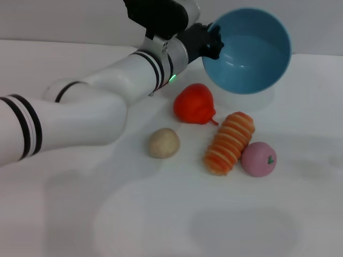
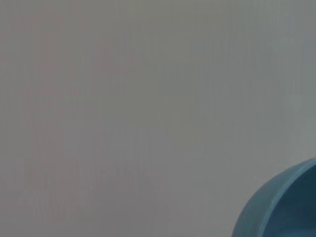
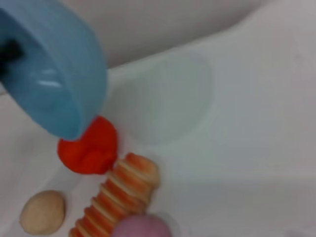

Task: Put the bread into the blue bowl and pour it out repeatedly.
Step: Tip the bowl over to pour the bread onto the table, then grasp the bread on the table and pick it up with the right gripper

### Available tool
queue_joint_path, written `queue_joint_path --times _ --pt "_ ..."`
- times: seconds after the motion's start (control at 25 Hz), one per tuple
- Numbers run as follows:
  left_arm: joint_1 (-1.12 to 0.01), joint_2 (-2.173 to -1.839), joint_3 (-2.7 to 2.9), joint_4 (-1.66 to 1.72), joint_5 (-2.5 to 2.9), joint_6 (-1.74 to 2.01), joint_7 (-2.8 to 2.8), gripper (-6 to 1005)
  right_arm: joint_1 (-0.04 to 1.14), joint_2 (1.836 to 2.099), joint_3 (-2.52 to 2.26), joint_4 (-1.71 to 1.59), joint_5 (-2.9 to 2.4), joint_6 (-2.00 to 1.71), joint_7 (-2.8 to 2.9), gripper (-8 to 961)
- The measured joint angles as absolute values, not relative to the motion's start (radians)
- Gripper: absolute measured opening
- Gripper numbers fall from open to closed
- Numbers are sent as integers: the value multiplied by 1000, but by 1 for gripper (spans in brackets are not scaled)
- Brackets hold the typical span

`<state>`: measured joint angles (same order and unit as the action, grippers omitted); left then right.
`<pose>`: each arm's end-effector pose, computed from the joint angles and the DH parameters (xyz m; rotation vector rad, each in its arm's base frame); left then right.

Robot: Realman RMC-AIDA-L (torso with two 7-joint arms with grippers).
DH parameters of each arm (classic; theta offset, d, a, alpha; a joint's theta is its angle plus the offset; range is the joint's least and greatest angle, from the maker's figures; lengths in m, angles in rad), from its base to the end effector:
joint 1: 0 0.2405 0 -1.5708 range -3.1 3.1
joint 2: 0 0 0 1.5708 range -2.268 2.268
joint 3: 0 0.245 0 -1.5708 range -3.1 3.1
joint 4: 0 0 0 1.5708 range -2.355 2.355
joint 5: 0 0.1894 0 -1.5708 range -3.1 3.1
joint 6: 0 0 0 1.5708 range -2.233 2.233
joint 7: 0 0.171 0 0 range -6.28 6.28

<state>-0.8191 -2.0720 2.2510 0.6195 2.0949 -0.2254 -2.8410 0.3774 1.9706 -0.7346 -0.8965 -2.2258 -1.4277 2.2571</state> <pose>-0.1348 0.4278 -0.1112 -2.1571 -0.5381 -0.4273 0.3260 0.3104 0.0491 -2.1588 1.6138 0.3176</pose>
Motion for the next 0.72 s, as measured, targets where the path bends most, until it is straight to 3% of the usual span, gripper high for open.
queue_joint_path --times 0.12,0.2,0.48,0.72 --pt "-832 -2064 2177 650 2099 -96 -2835 13 369 2010 -732 -1005 -2230 -1424 2225 423" --pt "-848 -2060 2076 662 2108 38 -2826 13 370 2021 -737 -1066 -2233 -1420 2219 423" --pt "-883 -2051 1487 759 2252 695 -2696 14 429 2018 -754 -1124 -2253 -1427 2211 423" --pt "-855 -2051 1283 931 2421 955 -2717 14 461 2049 -762 -1200 -2254 -1434 2186 423"
